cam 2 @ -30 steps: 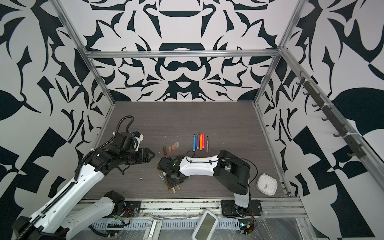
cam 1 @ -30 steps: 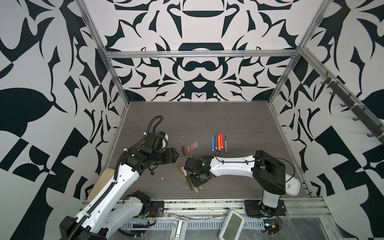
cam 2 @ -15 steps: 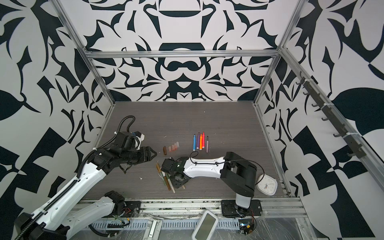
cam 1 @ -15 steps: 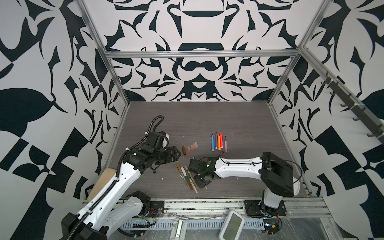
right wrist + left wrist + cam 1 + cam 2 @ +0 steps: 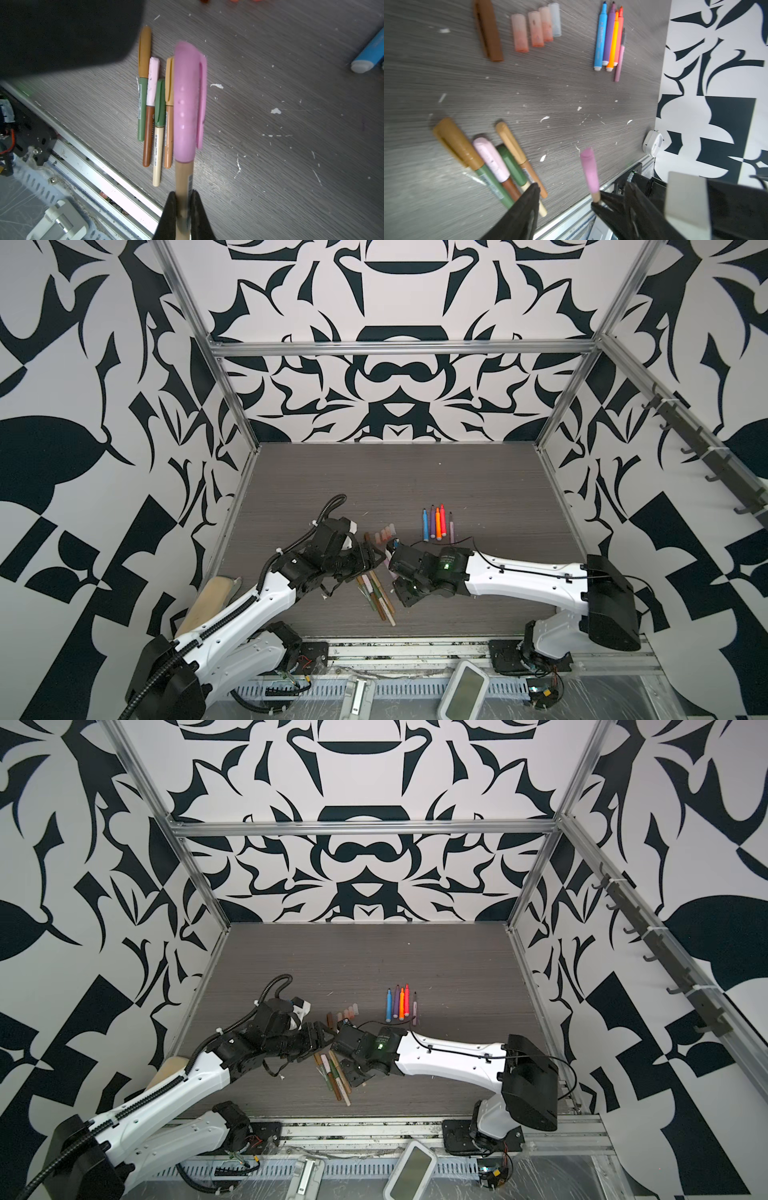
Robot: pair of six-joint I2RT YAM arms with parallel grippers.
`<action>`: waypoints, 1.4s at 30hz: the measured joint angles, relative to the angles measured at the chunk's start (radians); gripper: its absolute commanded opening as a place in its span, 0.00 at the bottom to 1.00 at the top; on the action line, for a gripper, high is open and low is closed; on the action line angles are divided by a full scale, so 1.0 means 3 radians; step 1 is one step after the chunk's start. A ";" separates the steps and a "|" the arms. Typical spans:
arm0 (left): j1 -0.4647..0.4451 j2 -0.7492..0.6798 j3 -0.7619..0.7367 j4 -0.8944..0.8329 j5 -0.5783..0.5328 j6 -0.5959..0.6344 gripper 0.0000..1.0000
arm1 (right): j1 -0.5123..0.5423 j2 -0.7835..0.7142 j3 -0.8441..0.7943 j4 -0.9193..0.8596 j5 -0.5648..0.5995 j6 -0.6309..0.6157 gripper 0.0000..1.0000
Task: Open the pen caps
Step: 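Lift the pink-capped pen toward the left gripper while the left gripper reaches for its cap, then close the left gripper on the pink cap and pull it off the pen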
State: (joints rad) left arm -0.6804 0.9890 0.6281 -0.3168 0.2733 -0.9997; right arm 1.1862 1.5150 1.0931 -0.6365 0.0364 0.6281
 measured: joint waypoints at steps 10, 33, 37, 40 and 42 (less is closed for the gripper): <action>-0.0153 0.0290 0.0014 0.0196 -0.0031 -0.0146 0.62 | -0.0008 0.0022 0.0175 0.0020 -0.0058 0.0003 0.00; -0.0177 0.0420 0.0168 0.0320 -0.0084 -0.0167 0.00 | -0.0240 -0.0299 -0.0211 0.0303 -0.0341 0.0155 0.35; -0.0177 0.0412 0.0168 0.0322 -0.0086 -0.0164 0.00 | -0.0261 -0.0299 -0.0286 0.0411 -0.0426 0.0206 0.34; -0.0177 0.0399 0.0168 0.0340 -0.0070 -0.0178 0.00 | -0.0262 -0.0296 -0.0348 0.0474 -0.0491 0.0249 0.33; -0.0177 0.0393 0.0168 0.0397 -0.0042 -0.0202 0.00 | -0.0262 -0.0294 -0.0369 0.0498 -0.0520 0.0264 0.30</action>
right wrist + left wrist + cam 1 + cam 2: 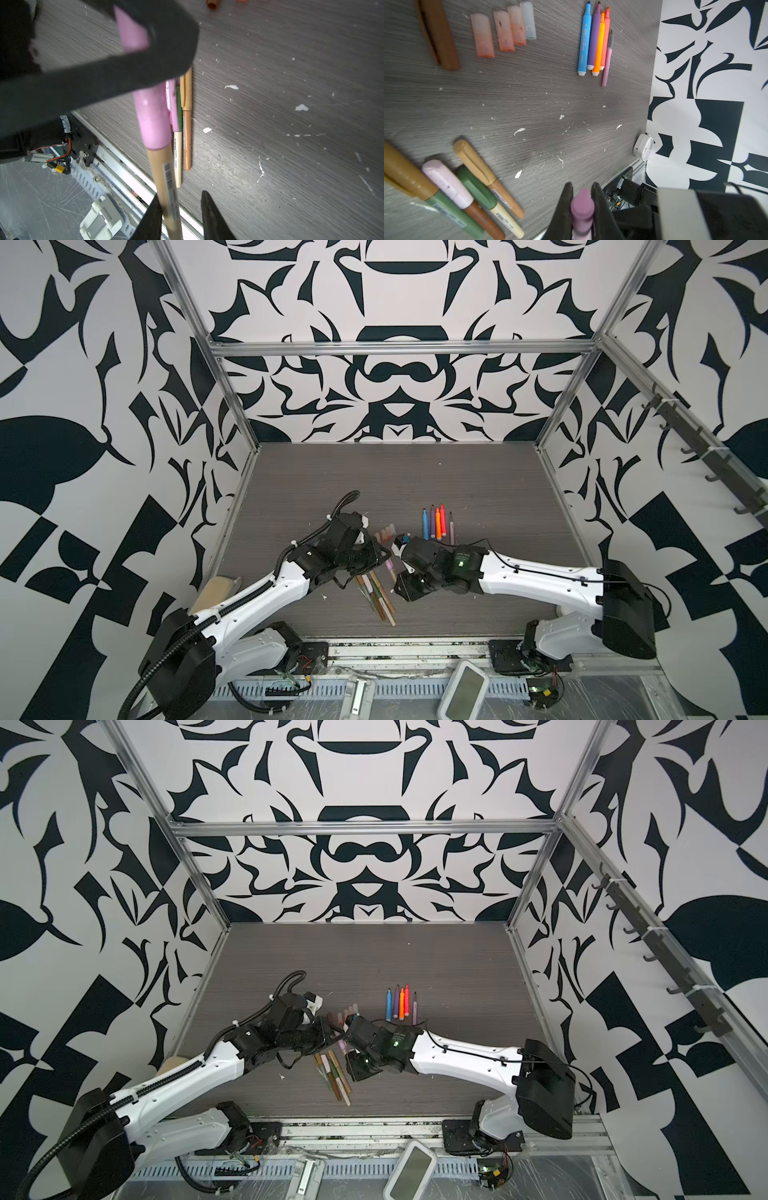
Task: Open the pen caps
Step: 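Close the left gripper on the pink cap and pull it off the pen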
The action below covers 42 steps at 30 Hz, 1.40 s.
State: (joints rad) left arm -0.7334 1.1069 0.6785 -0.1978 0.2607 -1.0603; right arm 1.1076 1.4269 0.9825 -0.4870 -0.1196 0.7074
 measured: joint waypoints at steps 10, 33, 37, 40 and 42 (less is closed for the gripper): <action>0.0234 0.0136 0.0179 -0.0070 0.0229 0.0224 0.00 | 0.0010 -0.0011 -0.0042 0.0228 -0.0041 0.0010 0.00; 0.1851 0.1596 0.0945 -0.0841 0.0393 0.1451 0.00 | -0.0088 -0.0960 -0.0843 0.0188 0.0231 0.0490 0.00; 0.1713 0.1757 0.0885 -0.0776 0.0395 0.1481 0.00 | -0.0094 -0.0940 -0.0843 0.0168 0.0251 0.0488 0.00; 0.1634 0.1928 0.0886 -0.0727 0.0412 0.1506 0.00 | -0.0094 -0.0936 -0.0855 0.0169 0.0251 0.0490 0.00; 0.1603 0.2049 0.0902 -0.0710 0.0427 0.1527 0.00 | -0.0094 -0.0944 -0.0876 0.0172 0.0251 0.0492 0.00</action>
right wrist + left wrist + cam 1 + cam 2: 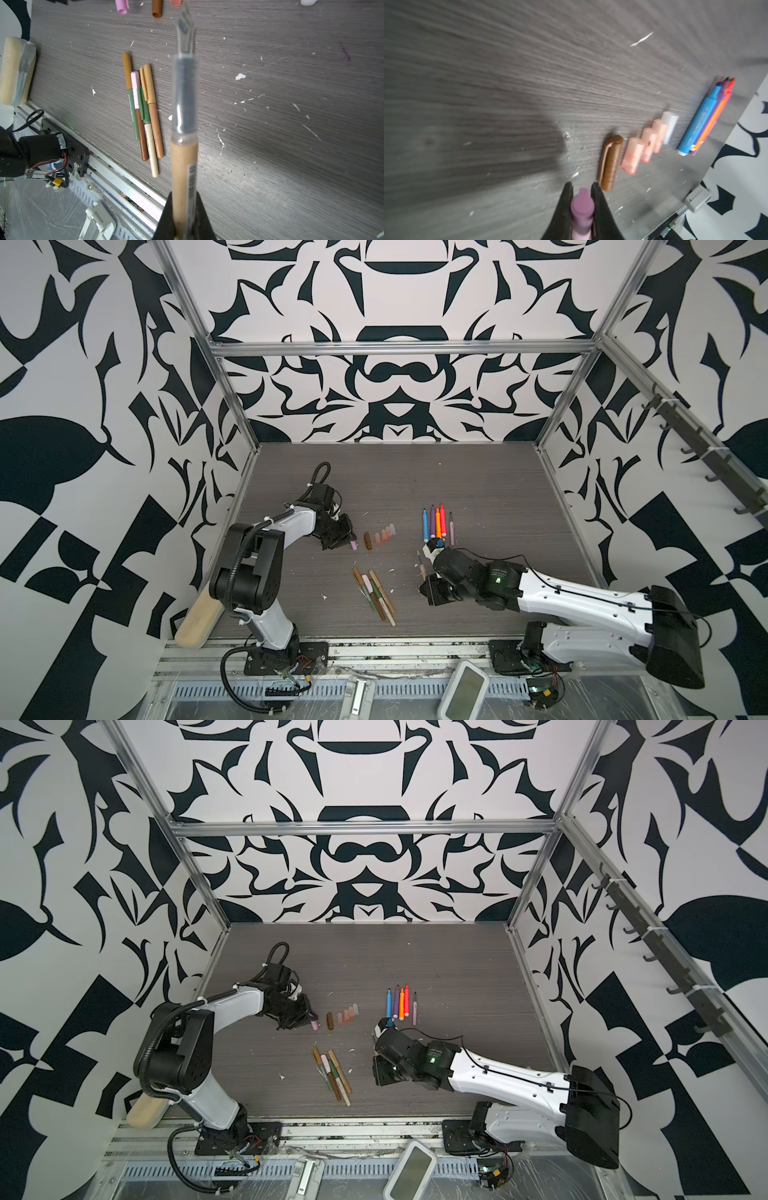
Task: Open the pen caps
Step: 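Close the left gripper on the pink cap and pull it off the pen, then set the pink cap beside the brown cap while the right gripper carries the pen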
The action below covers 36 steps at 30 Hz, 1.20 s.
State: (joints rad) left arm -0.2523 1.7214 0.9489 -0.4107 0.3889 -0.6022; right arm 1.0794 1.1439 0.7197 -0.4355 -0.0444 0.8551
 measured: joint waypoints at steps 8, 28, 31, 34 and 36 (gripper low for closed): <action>-0.0094 0.0209 0.0142 0.0041 0.0061 0.0029 0.05 | 0.0000 -0.0089 -0.0112 -0.0001 0.0004 0.0014 0.00; -0.0184 0.0238 0.0229 0.0028 0.0065 0.0052 0.33 | 0.0000 -0.0107 -0.0150 0.0023 0.0004 0.0038 0.00; -0.0186 0.0237 0.0253 0.0005 0.0065 0.0052 0.34 | 0.0000 -0.0131 -0.0165 0.0023 0.0005 0.0038 0.00; -0.0188 0.0224 0.0282 -0.0023 0.0065 0.0052 0.34 | -0.0009 -0.0160 -0.0172 0.0014 0.0019 0.0037 0.00; -0.0189 0.0198 0.0309 -0.0062 0.0066 0.0051 0.34 | -0.0041 -0.0187 -0.0168 -0.0043 0.0036 0.0020 0.00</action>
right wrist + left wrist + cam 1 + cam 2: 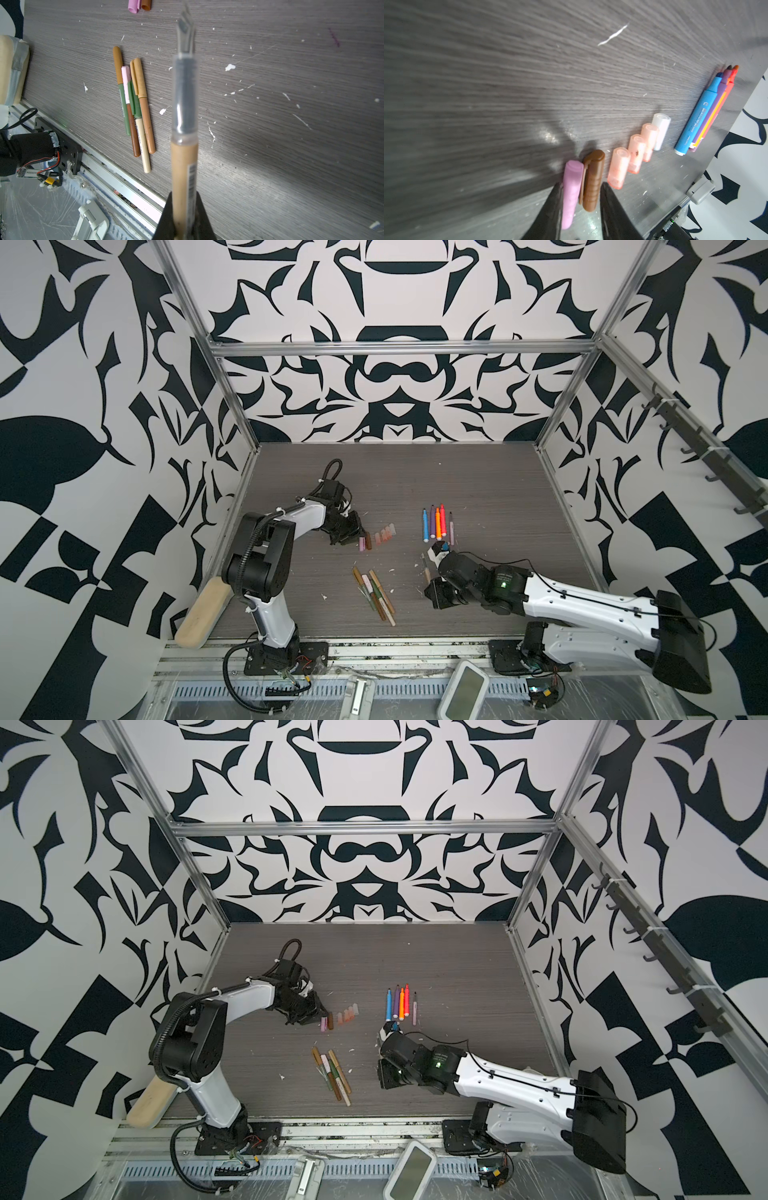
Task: Open the pen caps
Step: 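Set the pink cap beside the brown cap while the right gripper carries the pen, then lay the uncapped tan pen beside the pink pen and open the right gripper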
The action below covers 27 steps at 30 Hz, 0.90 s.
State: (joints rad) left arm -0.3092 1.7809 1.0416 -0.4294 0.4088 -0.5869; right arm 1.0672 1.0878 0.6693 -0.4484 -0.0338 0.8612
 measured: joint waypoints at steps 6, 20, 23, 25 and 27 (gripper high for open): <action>-0.0048 -0.0476 0.0000 -0.0140 -0.0005 -0.0017 0.36 | -0.0535 -0.0275 0.0221 -0.0450 0.0011 -0.0331 0.00; -0.0067 -0.2636 0.0050 -0.1239 -0.0683 0.0272 0.56 | -0.2851 0.0594 0.0409 -0.0402 -0.0791 -0.1314 0.00; -0.0067 -0.2991 0.0047 -0.1476 -0.0825 0.0333 0.55 | -0.2958 0.0938 0.0445 -0.0251 -0.0835 -0.1382 0.00; -0.0067 -0.3180 0.0036 -0.1563 -0.0888 0.0380 0.50 | -0.2956 0.1162 0.0491 -0.0140 -0.0867 -0.1423 0.00; -0.0067 -0.3332 0.0032 -0.1614 -0.0903 0.0412 0.48 | -0.2956 0.1368 0.0534 -0.0022 -0.0899 -0.1466 0.01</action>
State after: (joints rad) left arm -0.3294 0.7815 1.0512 -0.9134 0.1379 -0.4633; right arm 0.1802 1.4982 0.8295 -0.4549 -0.3035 0.4213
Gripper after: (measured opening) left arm 0.498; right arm 0.127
